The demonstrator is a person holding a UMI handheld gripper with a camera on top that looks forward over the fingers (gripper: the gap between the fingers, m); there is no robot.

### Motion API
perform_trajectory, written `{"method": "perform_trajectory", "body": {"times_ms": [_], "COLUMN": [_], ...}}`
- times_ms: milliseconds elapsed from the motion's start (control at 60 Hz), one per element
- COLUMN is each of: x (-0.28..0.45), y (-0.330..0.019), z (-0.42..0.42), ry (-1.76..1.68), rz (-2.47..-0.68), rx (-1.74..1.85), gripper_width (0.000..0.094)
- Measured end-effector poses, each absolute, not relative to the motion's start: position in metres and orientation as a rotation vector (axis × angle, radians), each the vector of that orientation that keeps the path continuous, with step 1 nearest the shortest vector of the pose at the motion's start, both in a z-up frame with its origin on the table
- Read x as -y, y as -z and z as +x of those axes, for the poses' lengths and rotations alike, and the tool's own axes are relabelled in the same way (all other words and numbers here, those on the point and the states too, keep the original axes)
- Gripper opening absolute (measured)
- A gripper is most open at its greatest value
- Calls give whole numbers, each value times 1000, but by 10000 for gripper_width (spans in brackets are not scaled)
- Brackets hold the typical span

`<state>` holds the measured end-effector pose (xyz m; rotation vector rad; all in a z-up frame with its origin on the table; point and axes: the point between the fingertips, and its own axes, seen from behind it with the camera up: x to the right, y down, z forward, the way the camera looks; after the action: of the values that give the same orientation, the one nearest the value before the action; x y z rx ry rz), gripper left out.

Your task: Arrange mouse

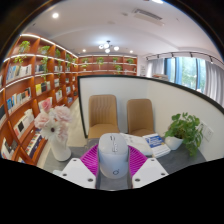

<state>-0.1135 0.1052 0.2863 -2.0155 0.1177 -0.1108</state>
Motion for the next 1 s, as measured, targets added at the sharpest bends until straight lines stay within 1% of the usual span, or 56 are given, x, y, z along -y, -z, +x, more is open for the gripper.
{"method": "perform_trajectory", "body": {"times_ms": [50,133,167,200,233,267,317,417,533,567,700,717,733,817,883,900,917,933,967,983,1000], "x": [-111,-117,-118,-119,-118,-116,-111,-96,-80,-80,-79,-79,-79,-82,-82,-82,-81,-80,-77,-77,-78], "y": [-270,-222,-200,-167,-146,-116,-82,-23,16,13,15,15,15,14,14,14,14,13,10,6,1], "z": [-152,-214,-233,-253,-268,-280,-294,-313,-316,-319,-319,-319,-319,-318,-317,-316,-315,-314,-313,-312,-311], "ry": [70,5,-6,-19,-21,-24,-14,14,51,59,63,59,57,60,57,56,56,55,46,39,30], "rz": [-2041,-2104,-2139,-2167,-2211,-2249,-2297,-2379,-2436,-2395,-2395,-2394,-2392,-2374,-2377,-2385,-2396,-2408,-2428,-2430,-2428], "rx": [-77,-27,-11,3,7,10,17,34,26,21,5,0,-2,8,0,-3,-6,-10,-25,-33,-39], "gripper_width": [362,361,361,360,361,361,362,362,364,363,364,397,395,480,529,550,590,684,808,852,871]}}
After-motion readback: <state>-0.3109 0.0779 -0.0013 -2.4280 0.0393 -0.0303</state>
